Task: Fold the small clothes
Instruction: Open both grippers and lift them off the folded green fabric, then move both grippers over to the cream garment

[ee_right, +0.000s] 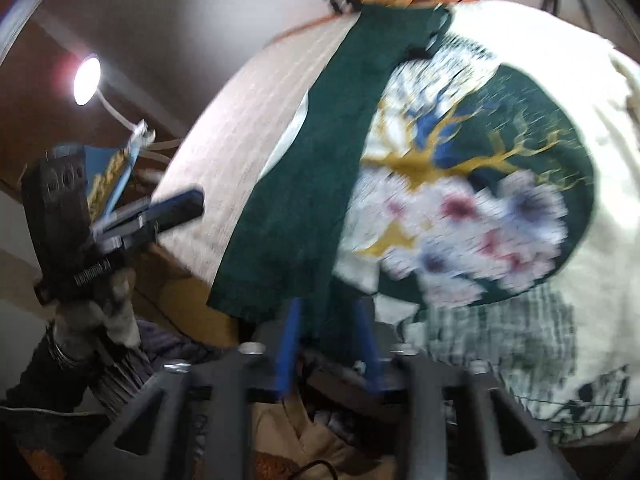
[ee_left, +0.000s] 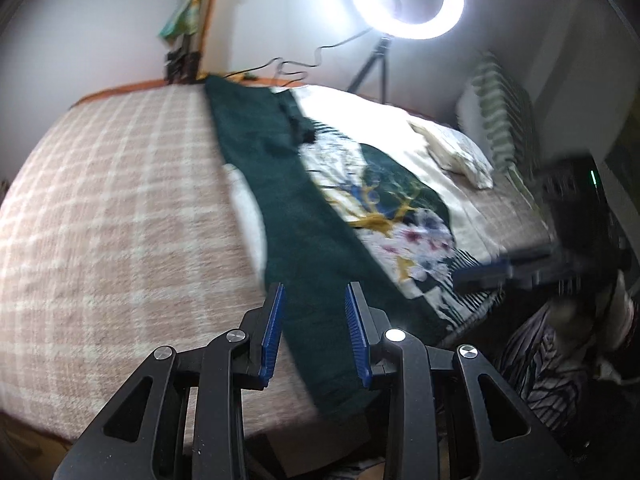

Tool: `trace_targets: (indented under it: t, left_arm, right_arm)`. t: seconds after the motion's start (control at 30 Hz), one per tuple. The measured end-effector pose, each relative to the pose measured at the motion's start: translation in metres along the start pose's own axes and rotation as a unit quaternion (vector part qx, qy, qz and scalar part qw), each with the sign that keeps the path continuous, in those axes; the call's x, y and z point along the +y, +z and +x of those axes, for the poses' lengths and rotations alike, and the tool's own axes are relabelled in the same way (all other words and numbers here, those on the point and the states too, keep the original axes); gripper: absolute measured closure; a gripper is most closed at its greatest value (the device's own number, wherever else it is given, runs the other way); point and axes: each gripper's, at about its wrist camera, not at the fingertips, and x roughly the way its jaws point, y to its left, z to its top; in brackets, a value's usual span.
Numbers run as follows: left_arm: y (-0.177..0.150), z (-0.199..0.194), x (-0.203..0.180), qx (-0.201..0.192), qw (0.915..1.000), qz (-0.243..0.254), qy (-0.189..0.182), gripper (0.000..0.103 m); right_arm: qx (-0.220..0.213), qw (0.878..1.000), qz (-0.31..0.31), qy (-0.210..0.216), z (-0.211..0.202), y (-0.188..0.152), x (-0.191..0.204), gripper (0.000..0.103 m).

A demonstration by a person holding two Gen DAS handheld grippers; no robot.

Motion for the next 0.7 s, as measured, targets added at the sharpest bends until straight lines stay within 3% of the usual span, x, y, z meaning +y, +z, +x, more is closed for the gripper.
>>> trace_targets:
  t: [0.23,0.3,0.4,0.7]
  left_arm:
    - [0.005,0.011,-0.063,-0.008,0.9964,0.082,-0.019,0.070]
    - [0.010,0.018,-0.083,-0.010,0.9953,0.091,-0.032,0.063]
    - [0.015,0.030,-0.108,-0.007,0.9935,0.098,-0.057,0.062]
    - [0.013,0.090,-0.195,0.034,0.9811,0.152,-0.115,0.062]
  right_arm:
    - [-0.081,0.995,0.041,-0.038,-0.066,0.008,-0.054,0.063]
    - [-0.101,0.992,0.056,-0.046,-0.083,0.011,-0.068,0.062]
    - [-0.134,0.986,0.076,-0.058,-0.115,0.013,-0.097,0.062]
    - [-0.186,0.971,0.097,-0.112,-0.179,0.020,-0.159,0.050]
